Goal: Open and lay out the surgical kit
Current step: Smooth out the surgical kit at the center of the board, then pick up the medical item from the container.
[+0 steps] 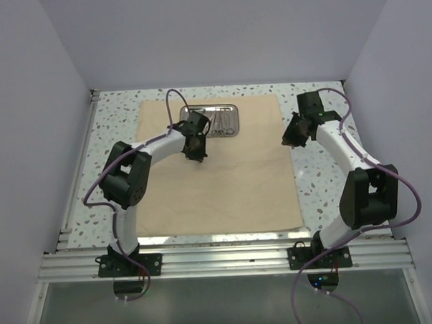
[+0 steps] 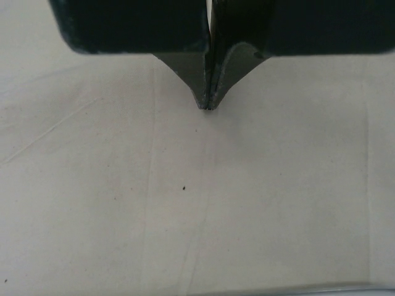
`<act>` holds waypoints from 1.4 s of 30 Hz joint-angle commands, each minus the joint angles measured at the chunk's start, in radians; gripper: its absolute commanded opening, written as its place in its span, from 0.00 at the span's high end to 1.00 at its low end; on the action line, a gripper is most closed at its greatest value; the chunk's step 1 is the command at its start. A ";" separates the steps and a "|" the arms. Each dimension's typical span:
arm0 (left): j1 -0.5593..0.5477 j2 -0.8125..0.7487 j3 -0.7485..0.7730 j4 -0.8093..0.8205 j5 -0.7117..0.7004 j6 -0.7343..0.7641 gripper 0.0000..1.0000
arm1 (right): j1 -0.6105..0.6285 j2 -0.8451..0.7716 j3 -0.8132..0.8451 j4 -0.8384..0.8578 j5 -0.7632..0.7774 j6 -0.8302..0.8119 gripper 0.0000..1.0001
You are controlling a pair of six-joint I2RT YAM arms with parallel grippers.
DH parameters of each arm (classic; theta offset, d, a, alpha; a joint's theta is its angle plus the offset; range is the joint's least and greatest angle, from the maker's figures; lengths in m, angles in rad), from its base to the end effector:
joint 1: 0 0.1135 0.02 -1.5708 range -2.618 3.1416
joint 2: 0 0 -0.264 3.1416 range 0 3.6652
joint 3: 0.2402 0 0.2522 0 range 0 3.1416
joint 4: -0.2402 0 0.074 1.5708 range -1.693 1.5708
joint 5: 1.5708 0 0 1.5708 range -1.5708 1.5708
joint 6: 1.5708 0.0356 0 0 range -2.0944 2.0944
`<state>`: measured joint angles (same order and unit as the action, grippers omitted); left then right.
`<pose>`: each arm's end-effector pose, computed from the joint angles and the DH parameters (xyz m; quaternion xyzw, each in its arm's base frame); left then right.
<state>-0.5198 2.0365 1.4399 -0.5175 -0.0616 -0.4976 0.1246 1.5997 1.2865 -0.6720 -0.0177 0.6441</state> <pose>0.3684 -0.2083 0.1631 0.0038 0.9736 -0.0840 0.2122 0.3370 0.0428 0.2677 0.2434 0.9259 0.1161 0.2644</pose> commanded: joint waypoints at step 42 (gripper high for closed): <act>0.090 0.155 0.563 -0.185 -0.075 0.091 0.32 | 0.056 -0.012 0.166 -0.135 -0.002 -0.118 0.27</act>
<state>-0.4686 2.1067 1.9072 -0.6426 -0.1596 -0.4477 0.1829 1.6199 1.4334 -0.7288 -0.0399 0.5571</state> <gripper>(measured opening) 0.679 0.740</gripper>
